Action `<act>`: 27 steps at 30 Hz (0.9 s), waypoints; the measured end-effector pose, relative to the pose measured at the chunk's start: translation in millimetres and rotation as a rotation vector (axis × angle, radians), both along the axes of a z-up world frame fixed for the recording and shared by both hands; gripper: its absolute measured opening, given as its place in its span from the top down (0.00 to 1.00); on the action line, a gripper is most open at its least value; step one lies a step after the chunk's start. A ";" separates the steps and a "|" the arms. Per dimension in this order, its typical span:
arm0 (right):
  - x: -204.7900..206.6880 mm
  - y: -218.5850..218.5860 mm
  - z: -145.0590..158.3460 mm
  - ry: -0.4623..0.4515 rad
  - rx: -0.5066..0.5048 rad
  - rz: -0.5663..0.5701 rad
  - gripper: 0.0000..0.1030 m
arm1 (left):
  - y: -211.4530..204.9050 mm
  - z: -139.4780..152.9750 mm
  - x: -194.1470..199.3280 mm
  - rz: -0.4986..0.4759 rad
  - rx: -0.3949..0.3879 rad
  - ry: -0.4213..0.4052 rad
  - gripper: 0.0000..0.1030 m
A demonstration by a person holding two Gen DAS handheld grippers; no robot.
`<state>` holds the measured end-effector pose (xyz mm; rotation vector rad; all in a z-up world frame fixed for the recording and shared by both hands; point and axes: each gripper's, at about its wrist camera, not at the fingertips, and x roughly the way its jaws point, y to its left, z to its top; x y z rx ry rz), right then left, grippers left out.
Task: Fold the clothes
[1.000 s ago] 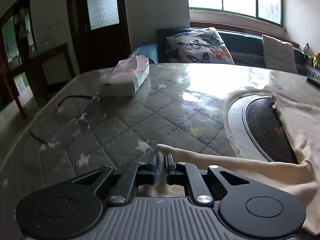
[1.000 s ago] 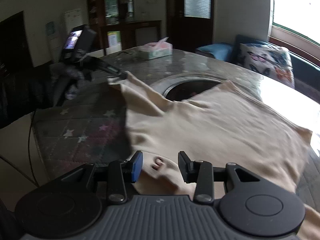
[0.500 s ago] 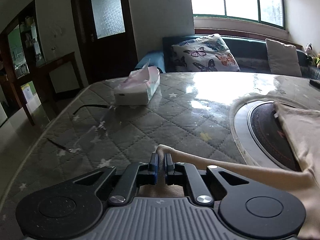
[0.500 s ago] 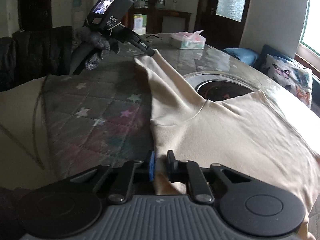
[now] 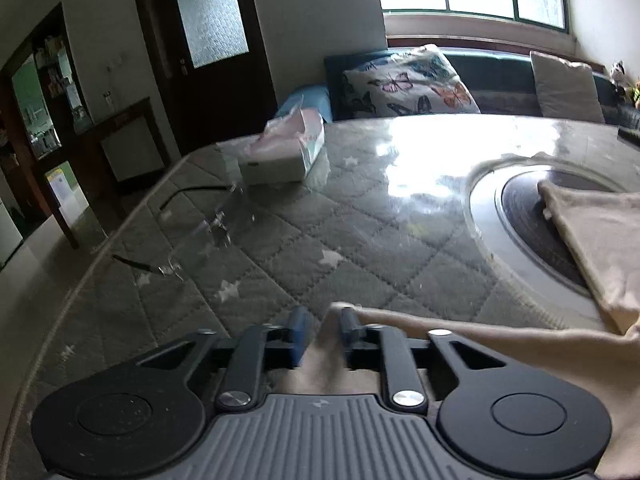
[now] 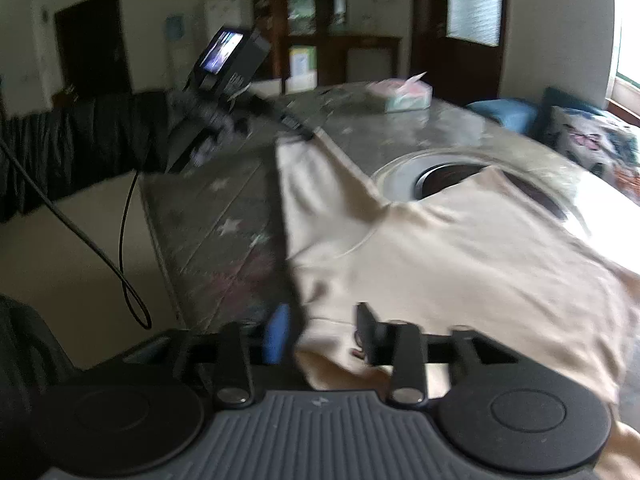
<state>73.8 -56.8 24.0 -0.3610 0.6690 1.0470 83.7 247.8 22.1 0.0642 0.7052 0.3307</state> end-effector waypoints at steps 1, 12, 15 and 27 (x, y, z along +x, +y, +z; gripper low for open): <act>0.9 -5.7 2.1 -0.001 0.007 -0.025 0.56 | -2.0 2.9 -1.9 0.005 0.000 -0.010 0.58; 41.3 -118.9 -15.6 0.036 0.007 -0.531 0.55 | -65.8 29.0 -12.9 -0.156 -0.033 -0.090 0.50; 47.6 -142.5 -26.8 0.048 0.003 -0.620 0.56 | -93.9 31.9 -14.1 -0.228 -0.050 -0.096 0.49; 41.0 -211.0 -38.9 0.008 -0.022 -0.849 0.56 | -213.4 16.3 -13.0 -0.561 -0.131 -0.053 0.47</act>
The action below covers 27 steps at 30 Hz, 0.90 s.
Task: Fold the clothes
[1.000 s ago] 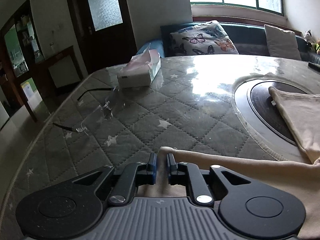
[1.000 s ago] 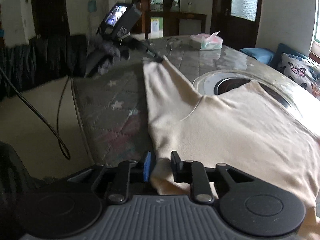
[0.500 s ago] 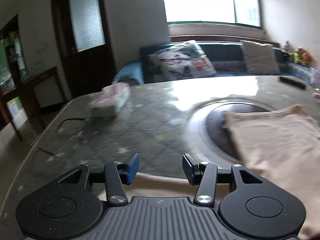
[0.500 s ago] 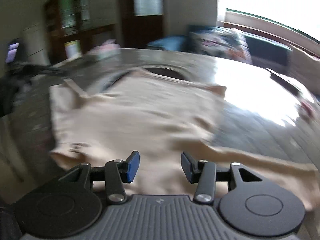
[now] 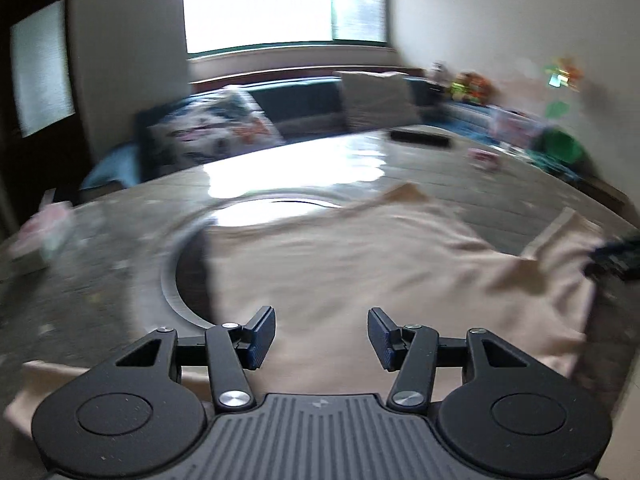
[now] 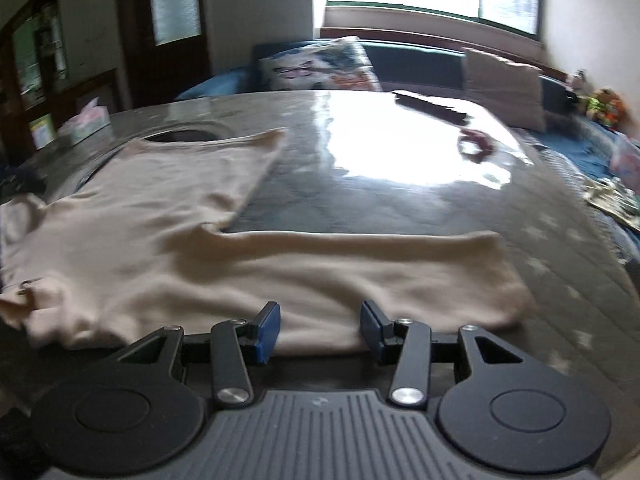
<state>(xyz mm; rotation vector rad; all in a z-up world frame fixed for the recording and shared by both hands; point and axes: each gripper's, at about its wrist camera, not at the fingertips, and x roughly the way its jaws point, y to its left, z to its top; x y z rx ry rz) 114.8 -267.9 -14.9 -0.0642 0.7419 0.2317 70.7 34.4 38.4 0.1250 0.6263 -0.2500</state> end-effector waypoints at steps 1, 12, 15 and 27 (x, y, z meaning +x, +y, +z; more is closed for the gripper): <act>0.7 -7.5 0.5 -0.003 0.002 -0.022 0.56 | -9.6 -1.6 0.1 -0.029 0.001 0.006 0.47; 17.0 -71.2 1.5 -0.050 0.034 -0.285 0.56 | -83.0 -26.0 -17.6 -0.249 0.067 0.035 0.47; 25.1 -81.3 -5.5 -0.037 0.046 -0.328 0.59 | -92.5 -29.4 -24.0 -0.279 0.093 0.028 0.47; 24.6 -97.4 -10.0 -0.064 0.033 -0.415 0.96 | -100.8 -36.4 -28.8 -0.313 0.130 0.015 0.47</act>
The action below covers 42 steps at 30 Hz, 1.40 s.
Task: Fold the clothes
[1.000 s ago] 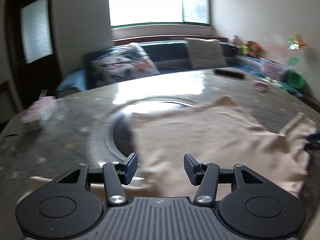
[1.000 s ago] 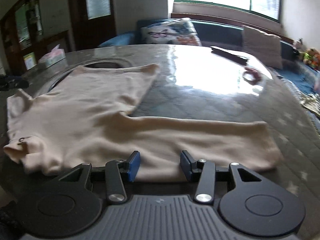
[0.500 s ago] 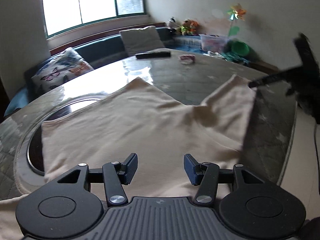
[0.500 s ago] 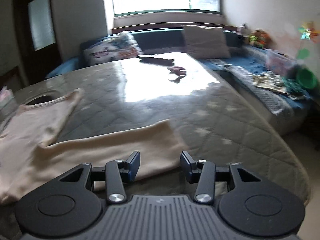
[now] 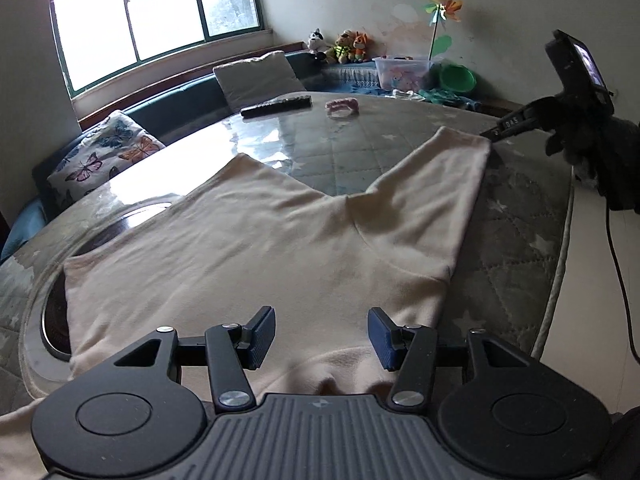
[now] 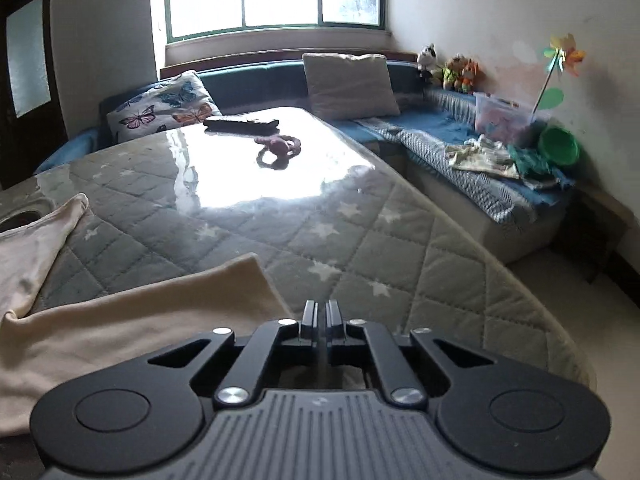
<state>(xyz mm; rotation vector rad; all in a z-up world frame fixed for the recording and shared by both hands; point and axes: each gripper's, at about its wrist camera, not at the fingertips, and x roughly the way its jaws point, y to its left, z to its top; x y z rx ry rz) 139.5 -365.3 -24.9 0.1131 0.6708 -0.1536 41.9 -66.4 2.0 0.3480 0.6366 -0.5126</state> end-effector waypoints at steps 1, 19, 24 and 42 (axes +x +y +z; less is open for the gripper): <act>-1.2 -1.4 1.1 -0.003 0.017 0.000 0.94 | 0.3 2.1 0.5 0.001 -0.001 -0.007 0.47; -31.3 10.6 19.5 -0.070 0.032 0.038 0.64 | -8.9 9.7 13.4 0.025 -0.028 -0.015 0.42; -21.2 10.9 5.8 -0.020 0.049 0.060 0.64 | -11.4 7.8 13.7 0.033 -0.025 -0.008 0.42; -31.1 15.6 27.5 -0.109 0.026 0.043 0.96 | -20.4 3.4 17.8 0.025 -0.026 -0.015 0.39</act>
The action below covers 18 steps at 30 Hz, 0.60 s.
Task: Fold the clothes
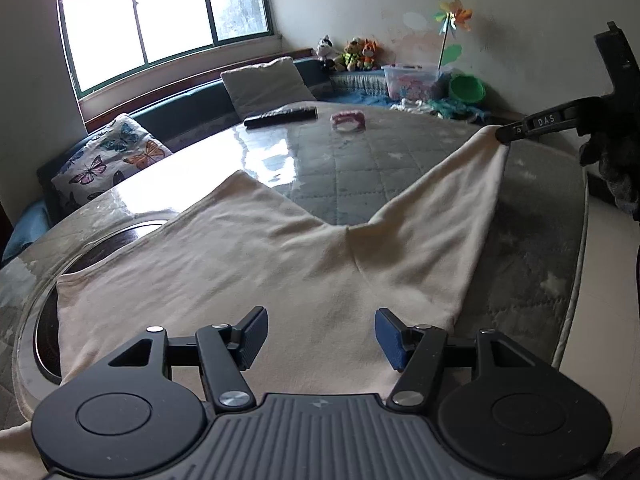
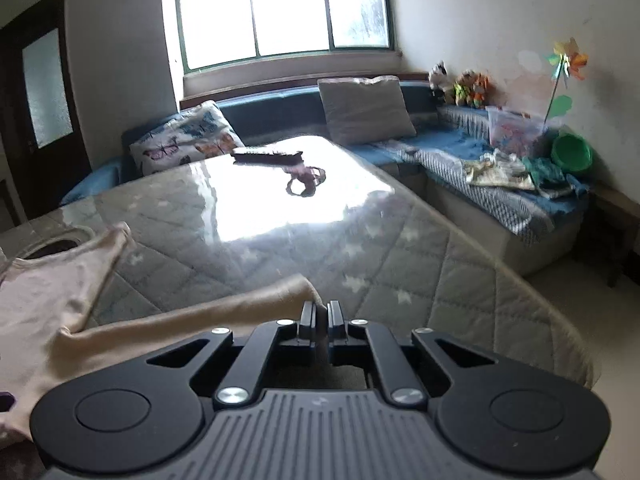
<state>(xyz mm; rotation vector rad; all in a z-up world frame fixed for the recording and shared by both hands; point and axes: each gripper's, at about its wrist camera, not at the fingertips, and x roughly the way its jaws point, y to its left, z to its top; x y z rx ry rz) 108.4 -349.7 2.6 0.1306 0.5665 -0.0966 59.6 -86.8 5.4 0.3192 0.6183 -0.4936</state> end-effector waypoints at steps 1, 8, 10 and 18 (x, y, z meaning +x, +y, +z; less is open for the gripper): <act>-1.0 1.3 7.3 -0.013 -0.006 0.007 0.96 | -0.5 0.9 -0.6 -0.005 -0.001 -0.004 0.38; 2.4 12.6 42.5 -0.073 -0.054 0.038 0.96 | -17.2 -10.4 -8.6 -0.069 0.029 -0.011 0.38; 1.8 21.0 56.9 -0.098 -0.066 0.061 0.96 | -17.5 -9.9 -7.9 -0.070 0.022 -0.012 0.38; -10.2 73.8 118.8 -0.213 -0.125 0.234 0.96 | 19.4 7.6 -13.8 0.002 -0.040 -0.040 0.37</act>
